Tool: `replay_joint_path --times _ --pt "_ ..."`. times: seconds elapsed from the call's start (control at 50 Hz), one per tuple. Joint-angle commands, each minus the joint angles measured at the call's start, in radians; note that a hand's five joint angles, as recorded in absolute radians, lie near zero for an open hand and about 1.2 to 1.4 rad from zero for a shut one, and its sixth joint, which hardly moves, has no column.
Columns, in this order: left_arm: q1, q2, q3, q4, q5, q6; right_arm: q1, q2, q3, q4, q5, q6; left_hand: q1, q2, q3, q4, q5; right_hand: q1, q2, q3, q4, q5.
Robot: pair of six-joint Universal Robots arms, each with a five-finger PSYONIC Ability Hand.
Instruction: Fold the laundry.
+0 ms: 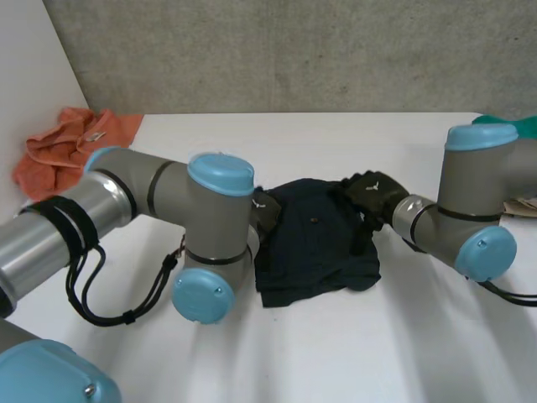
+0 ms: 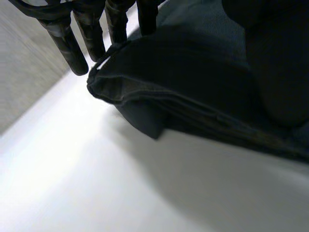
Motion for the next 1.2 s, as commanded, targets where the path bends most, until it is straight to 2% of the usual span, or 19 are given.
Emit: replay_joint_path --times 0.02,0.18,0.26,0.3,0.38,0.5,0.64,0.78,0.86,0.94,1.2 --pt "0.000 0.147 -0.032 0.042 0.004 -0.014 0.008 -0.207 0.116 -0.099 0.001 0.032 -0.003 -0.002 -0.012 -0.005 -0.023 0.001 0.011 -0.043 -0.044 -0.042" --pt "-0.009 0.328 -0.180 0.148 0.032 -0.020 -0.006 -0.440 0.387 -0.341 0.012 0.035 -0.023 -0.022 -0.033 -0.026 -0.044 0.001 0.011 -0.043 -0.044 -0.042" --pt "-0.005 0.429 -0.285 0.174 0.116 -0.024 -0.008 -0.552 0.568 -0.431 -0.002 0.032 -0.023 -0.022 -0.033 -0.026 -0.044 0.001 0.011 -0.043 -0.044 -0.042" --pt "0.002 0.489 -0.352 0.179 0.186 -0.053 -0.006 -0.571 0.633 -0.468 -0.009 0.031 -0.023 -0.022 -0.033 -0.026 -0.044 0.001 0.011 -0.043 -0.044 -0.042" --pt "0.026 0.554 -0.447 0.185 0.276 -0.136 -0.003 -0.591 0.794 -0.555 -0.039 0.028 -0.023 -0.022 -0.033 -0.026 -0.044 0.001 0.011 -0.043 -0.044 -0.042" --pt "0.064 0.594 -0.536 0.216 0.336 -0.224 0.009 -0.566 0.946 -0.701 -0.107 0.025 -0.017 -0.017 -0.027 -0.020 -0.038 0.001 0.011 -0.043 -0.044 -0.042" --pt "0.071 0.589 -0.573 0.262 0.337 -0.233 0.037 -0.381 0.923 -0.803 -0.106 -0.024 -0.014 -0.014 -0.024 -0.017 -0.035 0.001 0.011 -0.043 -0.044 -0.042" --pt "0.071 0.585 -0.564 0.270 0.337 -0.233 0.061 -0.267 0.845 -0.880 -0.094 -0.095 -0.014 -0.014 -0.024 -0.017 -0.035 0.001 0.011 -0.043 -0.044 -0.042" --pt "0.071 0.585 -0.561 0.277 0.337 -0.235 0.063 -0.212 0.797 -0.916 -0.092 -0.112 -0.014 -0.014 -0.024 -0.017 -0.035 0.119 0.130 0.076 0.074 0.076" --pt "0.069 0.588 -0.563 0.280 0.337 -0.235 0.075 -0.164 0.750 -0.923 -0.083 -0.114 -0.014 -0.014 -0.024 -0.017 -0.035 0.246 0.256 0.202 0.201 0.203" --pt "0.063 0.591 -0.567 0.280 0.337 -0.236 0.088 -0.121 0.622 -0.917 -0.055 -0.092 -0.011 -0.011 -0.021 -0.014 -0.032 0.284 0.294 0.240 0.239 0.241"
